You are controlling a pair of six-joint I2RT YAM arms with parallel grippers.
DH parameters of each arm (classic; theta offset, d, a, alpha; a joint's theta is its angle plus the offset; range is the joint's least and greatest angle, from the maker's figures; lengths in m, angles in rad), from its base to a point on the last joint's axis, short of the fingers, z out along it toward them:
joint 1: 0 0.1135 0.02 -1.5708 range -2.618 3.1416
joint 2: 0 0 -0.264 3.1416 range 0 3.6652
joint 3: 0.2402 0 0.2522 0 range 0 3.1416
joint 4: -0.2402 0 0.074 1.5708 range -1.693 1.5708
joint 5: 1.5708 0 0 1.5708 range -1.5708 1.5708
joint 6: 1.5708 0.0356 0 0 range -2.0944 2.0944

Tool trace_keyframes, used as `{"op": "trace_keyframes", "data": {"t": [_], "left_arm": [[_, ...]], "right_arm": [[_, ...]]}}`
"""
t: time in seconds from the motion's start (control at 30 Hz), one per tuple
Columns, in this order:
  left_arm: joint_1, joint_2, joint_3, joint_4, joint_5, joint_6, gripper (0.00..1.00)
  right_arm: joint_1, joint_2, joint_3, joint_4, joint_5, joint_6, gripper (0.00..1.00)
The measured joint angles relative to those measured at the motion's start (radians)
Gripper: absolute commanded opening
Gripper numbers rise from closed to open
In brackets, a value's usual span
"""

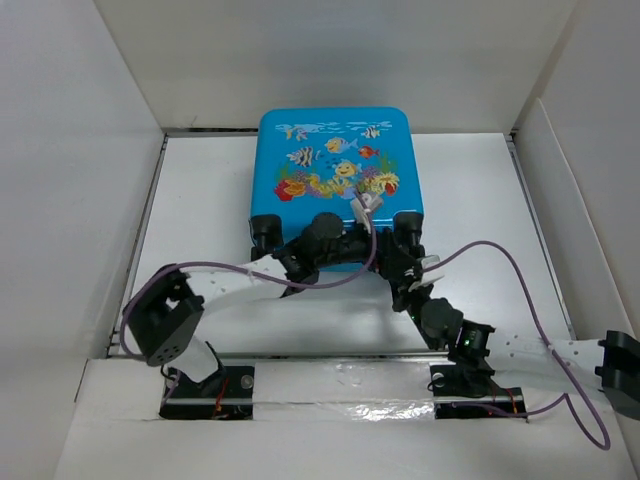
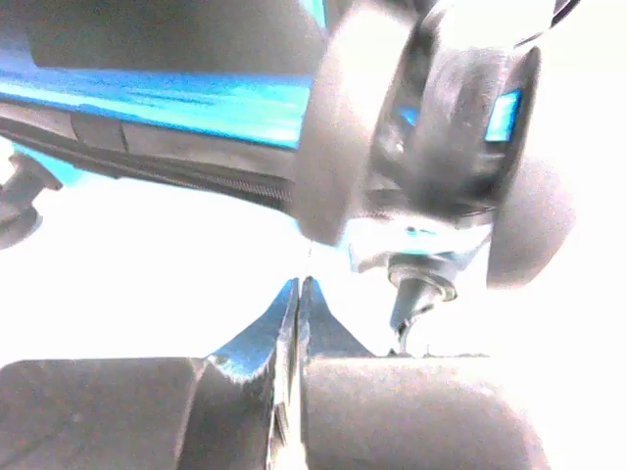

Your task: Pack the luggage

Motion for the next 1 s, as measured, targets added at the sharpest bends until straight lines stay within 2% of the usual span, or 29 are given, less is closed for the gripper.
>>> {"op": "trace_keyframes", "data": {"t": [0.1, 0.13, 0.2, 0.23, 0.3, 0.37, 0.5, 0.53, 0.73, 1.0], "left_arm": [[0.094, -0.139, -0.019, -0.115, 0.029, -0.018, 0.9], [0.127, -0.198, -0.026, -0.161, 0.027, -0.016, 0.85], [0.18, -0.316, -0.032, -0.276, -0.025, 0.0, 0.79], [0.202, -0.374, -0.036, -0.328, -0.061, 0.004, 0.72], [0.221, -0.491, -0.047, -0.443, -0.167, 0.014, 0.68], [0.221, -0.605, -0.051, -0.575, -0.296, 0.017, 0.72], [0.213, -0.752, -0.052, -0.819, -0.531, 0.001, 0.86], [0.213, -0.771, -0.052, -0.883, -0.577, -0.006, 0.92], [0.14, -0.745, -0.054, -1.162, -0.768, -0.082, 0.96], [0.124, -0.569, -0.007, -1.345, -0.917, -0.164, 0.94]], "right_arm": [[0.003, -0.005, 0.0, -0.015, -0.027, -0.009, 0.0], [0.003, -0.014, 0.0, -0.021, -0.035, -0.011, 0.0], [0.003, -0.035, 0.0, -0.037, -0.055, -0.018, 0.0], [0.003, -0.043, 0.0, -0.047, -0.066, -0.02, 0.0], [0.002, -0.053, 0.0, -0.058, -0.09, -0.026, 0.0], [-0.001, -0.059, 0.0, -0.064, -0.107, -0.032, 0.0], [-0.002, -0.062, 0.0, -0.068, -0.133, -0.043, 0.0], [-0.003, -0.062, 0.0, -0.068, -0.139, -0.044, 0.0], [-0.009, -0.047, 0.0, -0.061, -0.174, -0.055, 0.0], [-0.009, -0.08, -0.008, -0.052, -0.234, -0.055, 0.0]]}}
